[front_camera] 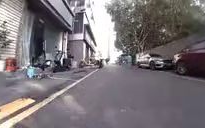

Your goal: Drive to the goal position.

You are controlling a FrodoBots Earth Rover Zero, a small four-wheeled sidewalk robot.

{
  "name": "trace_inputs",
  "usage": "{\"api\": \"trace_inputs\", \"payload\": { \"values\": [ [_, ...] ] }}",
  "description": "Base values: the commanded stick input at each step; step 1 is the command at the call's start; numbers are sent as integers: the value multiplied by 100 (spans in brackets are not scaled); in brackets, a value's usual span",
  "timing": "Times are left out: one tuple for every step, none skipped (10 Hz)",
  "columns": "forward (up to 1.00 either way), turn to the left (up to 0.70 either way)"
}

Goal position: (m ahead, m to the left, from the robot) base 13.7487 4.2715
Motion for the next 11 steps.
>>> {"api": "trace_inputs", "payload": {
  "values": [
    [70,0],
    [70,0],
    [70,0],
    [70,-7],
    [70,-12],
    [70,0],
    [70,0],
    [70,0],
    [70,0],
    [70,0],
    [70,0]
  ]
}}
